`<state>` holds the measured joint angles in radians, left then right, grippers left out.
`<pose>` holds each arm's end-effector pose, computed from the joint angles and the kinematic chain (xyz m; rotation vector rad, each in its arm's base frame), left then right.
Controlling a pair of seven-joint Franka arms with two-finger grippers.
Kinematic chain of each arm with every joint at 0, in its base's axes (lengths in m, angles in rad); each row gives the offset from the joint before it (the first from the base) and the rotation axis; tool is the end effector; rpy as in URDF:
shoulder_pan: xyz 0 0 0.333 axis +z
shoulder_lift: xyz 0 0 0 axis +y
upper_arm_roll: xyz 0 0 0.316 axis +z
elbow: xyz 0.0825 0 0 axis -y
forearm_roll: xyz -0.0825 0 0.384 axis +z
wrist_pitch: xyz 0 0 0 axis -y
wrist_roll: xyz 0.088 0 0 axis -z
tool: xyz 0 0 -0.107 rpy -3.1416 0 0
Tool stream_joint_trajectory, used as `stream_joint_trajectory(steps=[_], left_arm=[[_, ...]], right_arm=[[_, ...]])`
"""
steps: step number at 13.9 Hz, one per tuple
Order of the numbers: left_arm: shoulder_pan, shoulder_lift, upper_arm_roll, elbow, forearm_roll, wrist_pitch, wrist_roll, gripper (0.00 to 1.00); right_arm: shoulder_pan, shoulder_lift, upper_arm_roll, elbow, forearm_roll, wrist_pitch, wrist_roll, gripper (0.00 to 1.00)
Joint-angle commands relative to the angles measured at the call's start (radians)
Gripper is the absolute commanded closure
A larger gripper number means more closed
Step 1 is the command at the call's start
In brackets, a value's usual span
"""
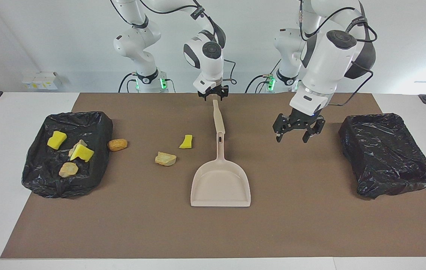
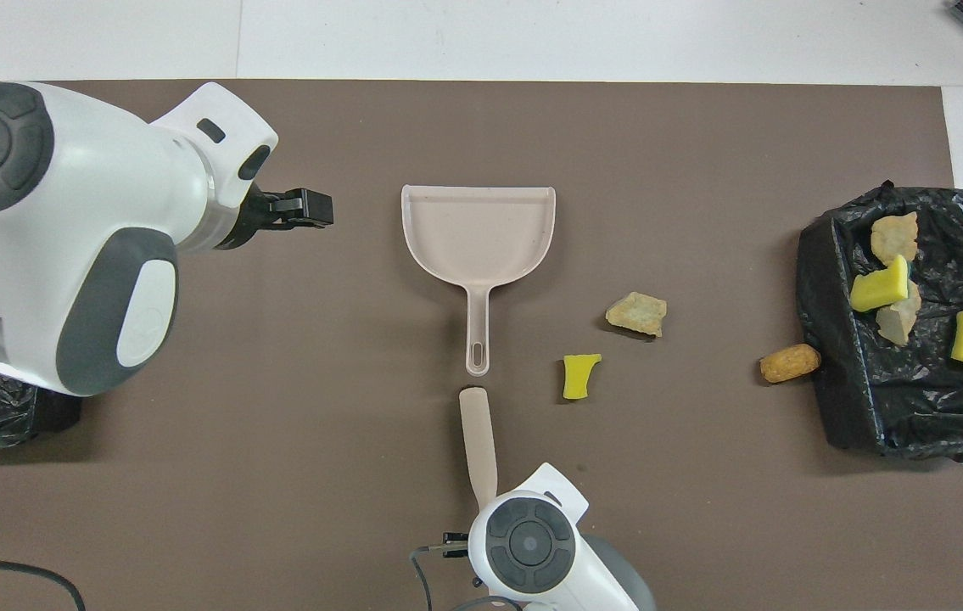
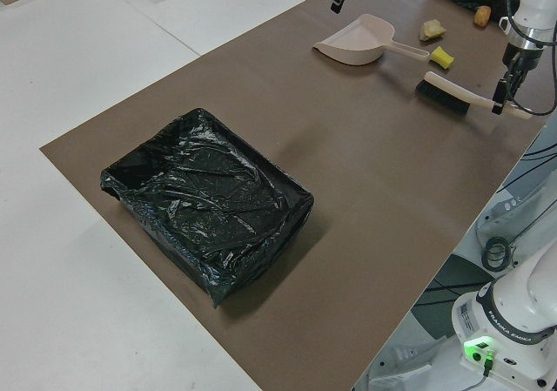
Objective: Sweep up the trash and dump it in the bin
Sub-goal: 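Grasp the dustpan with the left gripper while the right gripper grasps the brush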
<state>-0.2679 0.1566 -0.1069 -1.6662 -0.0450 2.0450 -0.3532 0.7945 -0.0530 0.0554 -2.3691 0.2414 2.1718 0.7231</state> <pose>0.5892 -0.2300 0.5321 2.9944 -0.0035 0.2820 0.3075 0.3638 0.3353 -3.0906 0.0384 0.3614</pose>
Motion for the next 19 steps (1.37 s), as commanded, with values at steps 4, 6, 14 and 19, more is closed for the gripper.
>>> stream_joint_trajectory(steps=[4,6,14,19], left_arm=[[-0.161,0.170,0.013,0.097,0.051,0.037,-0.180,0.00],[-0.189,0.182,0.013,0.094,0.048,0.058,-0.190,0.00],[-0.293,0.233,0.010,0.033,0.043,0.096,-0.205,0.00],[-0.324,0.291,0.012,0.032,0.045,0.109,-0.251,0.00]], right_arm=[[0.003,0.008,-0.002,-0.007,0.019,0.032,-0.004,0.75],[0.002,0.018,-0.002,0.020,0.021,0.016,0.016,1.00],[-0.084,-0.126,-0.009,0.044,0.021,-0.194,0.061,1.00],[-0.201,-0.180,-0.014,0.053,-0.049,-0.296,0.072,1.00]])
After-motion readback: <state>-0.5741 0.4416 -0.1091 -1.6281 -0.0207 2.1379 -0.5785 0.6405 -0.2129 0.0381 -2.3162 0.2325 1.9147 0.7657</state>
